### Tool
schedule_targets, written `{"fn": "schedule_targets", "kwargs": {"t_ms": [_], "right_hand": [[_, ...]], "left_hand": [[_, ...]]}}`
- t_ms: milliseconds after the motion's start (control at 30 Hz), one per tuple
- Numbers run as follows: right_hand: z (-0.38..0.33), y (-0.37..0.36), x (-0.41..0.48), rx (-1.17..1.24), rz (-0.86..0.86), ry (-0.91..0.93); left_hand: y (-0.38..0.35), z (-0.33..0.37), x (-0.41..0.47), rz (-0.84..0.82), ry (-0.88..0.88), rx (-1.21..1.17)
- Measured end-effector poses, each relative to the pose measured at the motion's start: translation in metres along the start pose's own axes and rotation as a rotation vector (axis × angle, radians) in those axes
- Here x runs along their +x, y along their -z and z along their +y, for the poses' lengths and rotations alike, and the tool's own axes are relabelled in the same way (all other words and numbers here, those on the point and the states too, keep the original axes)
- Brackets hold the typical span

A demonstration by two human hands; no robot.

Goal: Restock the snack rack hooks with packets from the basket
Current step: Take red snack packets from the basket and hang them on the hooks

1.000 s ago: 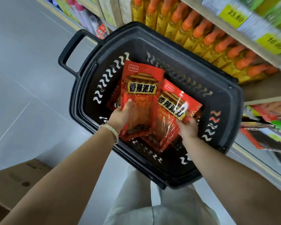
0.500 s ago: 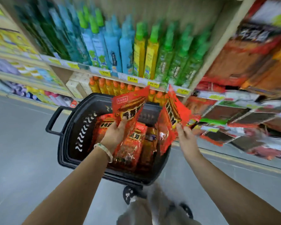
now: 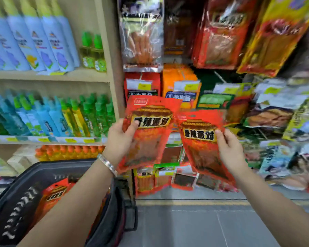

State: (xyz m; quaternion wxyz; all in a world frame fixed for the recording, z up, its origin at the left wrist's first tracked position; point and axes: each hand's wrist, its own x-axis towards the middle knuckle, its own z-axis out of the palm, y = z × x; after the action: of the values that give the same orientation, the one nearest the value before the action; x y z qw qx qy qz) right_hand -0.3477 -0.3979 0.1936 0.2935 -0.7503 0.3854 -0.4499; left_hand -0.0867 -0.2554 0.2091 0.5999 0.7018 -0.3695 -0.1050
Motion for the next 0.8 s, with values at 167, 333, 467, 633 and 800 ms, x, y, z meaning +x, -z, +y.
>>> {"fn": "schedule_targets", "kwargs": {"t_ms": [167,333,467,633,800], "right_hand": [[-0.008,0.082,0.054,0.026,0.136,0.027],[-0.015,0.13,0.117,0.13,0.296,0.013],[-0.028,0.149,0.171,0.216,0.33,0.063],[-0.041,0.152,0.237,0.42,0.307,0.015],[-0.045,0.147,0.304,0.575,0.236,-0.055]], "left_hand": [[-0.067,0.076,0.027,0.071,-0.001,-0.14],[-0.108,0.135,0.058,0.064,-0.081,-0.248],[-0.123,0.163,0.089,0.118,-0.171,-0.242],[-0.144,0.184,0.127,0.077,-0.241,-0.341],[-0.171,0.194,0.162,0.077,-0.219,-0.428]]}}
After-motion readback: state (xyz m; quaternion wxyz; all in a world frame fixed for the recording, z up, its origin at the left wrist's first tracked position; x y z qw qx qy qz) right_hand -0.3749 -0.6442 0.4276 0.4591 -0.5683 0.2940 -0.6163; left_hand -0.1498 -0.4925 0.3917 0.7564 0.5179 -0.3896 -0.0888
